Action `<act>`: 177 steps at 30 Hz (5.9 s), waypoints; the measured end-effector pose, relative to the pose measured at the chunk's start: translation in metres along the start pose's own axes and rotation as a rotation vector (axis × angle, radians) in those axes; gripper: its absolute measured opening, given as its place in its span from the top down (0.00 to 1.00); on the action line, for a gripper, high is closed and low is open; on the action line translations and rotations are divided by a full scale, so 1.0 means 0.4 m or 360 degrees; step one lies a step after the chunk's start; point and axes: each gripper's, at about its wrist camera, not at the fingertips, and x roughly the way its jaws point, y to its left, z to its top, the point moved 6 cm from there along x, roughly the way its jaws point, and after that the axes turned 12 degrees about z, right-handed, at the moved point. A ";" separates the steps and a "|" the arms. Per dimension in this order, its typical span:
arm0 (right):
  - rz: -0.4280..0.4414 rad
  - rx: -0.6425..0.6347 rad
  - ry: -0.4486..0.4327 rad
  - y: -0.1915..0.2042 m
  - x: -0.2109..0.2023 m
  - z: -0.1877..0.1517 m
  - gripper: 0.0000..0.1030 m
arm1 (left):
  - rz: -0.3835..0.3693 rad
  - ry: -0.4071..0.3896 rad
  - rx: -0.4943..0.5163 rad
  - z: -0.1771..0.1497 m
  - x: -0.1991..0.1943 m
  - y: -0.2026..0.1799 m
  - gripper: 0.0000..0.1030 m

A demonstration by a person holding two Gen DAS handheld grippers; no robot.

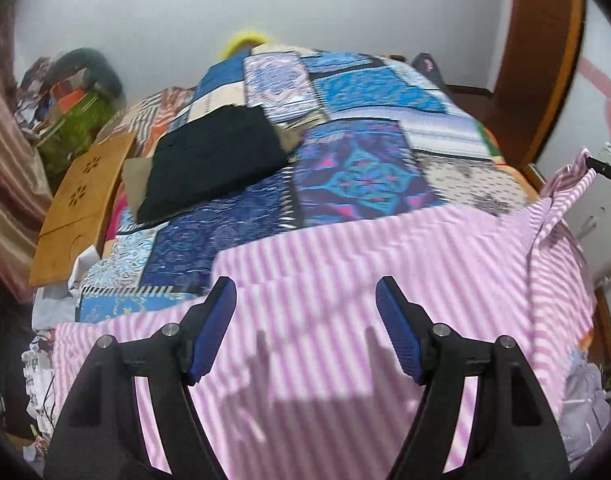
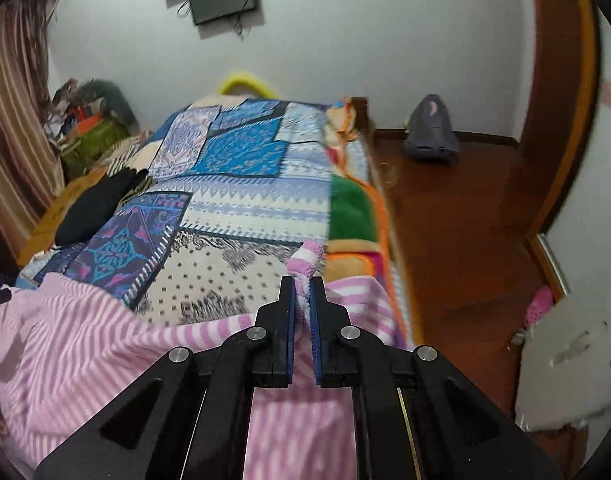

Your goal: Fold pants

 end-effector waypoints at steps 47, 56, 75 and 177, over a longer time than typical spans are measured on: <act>0.0148 -0.0378 0.0323 0.376 0.044 -0.429 0.48 | -0.0243 0.0069 0.0265 -0.301 -0.132 -0.113 0.25; 0.0269 -0.0288 0.0245 0.375 0.078 -0.388 0.74 | -0.0296 0.0018 0.0343 -0.264 -0.106 -0.173 0.87; 0.0414 -0.0253 0.0134 0.396 -0.072 -0.379 0.94 | -0.0345 -0.0094 0.0356 -0.284 -0.226 -0.160 0.98; 0.0595 -0.0729 0.0480 0.959 0.506 0.014 0.60 | 0.0149 0.0286 -0.0553 -0.289 0.157 0.837 0.48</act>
